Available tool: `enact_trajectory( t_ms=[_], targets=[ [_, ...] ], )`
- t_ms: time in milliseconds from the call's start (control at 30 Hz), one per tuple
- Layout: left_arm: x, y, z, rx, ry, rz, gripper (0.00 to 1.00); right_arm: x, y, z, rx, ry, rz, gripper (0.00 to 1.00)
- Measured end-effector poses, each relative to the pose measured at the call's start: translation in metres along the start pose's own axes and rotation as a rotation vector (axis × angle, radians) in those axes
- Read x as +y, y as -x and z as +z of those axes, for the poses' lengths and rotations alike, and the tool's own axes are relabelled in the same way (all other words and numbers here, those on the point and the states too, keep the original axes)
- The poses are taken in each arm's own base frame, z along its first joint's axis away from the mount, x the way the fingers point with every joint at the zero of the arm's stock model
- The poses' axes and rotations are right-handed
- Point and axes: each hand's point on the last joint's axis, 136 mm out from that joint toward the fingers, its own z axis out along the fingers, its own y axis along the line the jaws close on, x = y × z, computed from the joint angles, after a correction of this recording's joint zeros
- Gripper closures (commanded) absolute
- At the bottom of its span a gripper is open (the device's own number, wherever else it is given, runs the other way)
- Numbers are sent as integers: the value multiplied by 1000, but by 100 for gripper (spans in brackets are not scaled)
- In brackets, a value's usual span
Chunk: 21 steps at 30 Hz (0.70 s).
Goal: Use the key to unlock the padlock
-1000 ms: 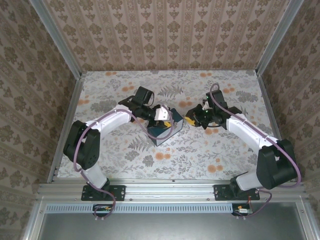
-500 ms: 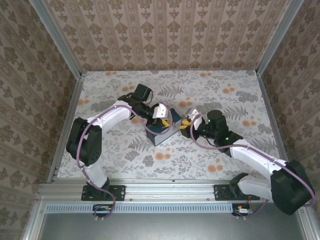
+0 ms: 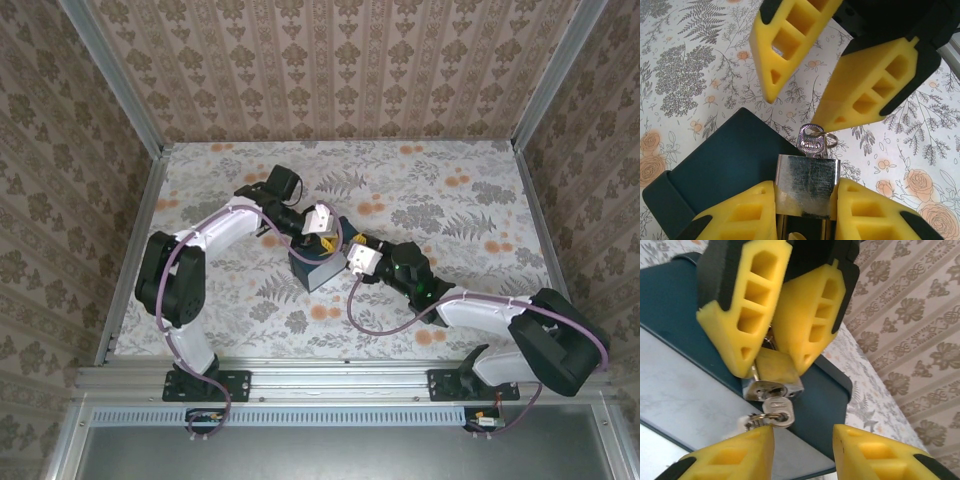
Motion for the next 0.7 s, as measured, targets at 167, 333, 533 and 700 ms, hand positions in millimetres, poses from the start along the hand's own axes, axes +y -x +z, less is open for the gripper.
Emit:
enact_trajectory(
  t_ms=[167, 333, 533, 700],
  targets=[
    [0, 0, -1, -6, -1, -1, 85, -4, 3, 3, -4, -16, -42, 66],
    [1, -1, -3, -7, 3, -6, 86, -5, 6, 7, -7, -13, -62, 68],
    [2, -2, -4, -7, 6, -9, 86, -2, 8, 8, -10, 3, -74, 67],
    [2, -2, -4, -7, 6, -9, 86, 6, 11, 8, -19, 32, -83, 69]
  ],
)
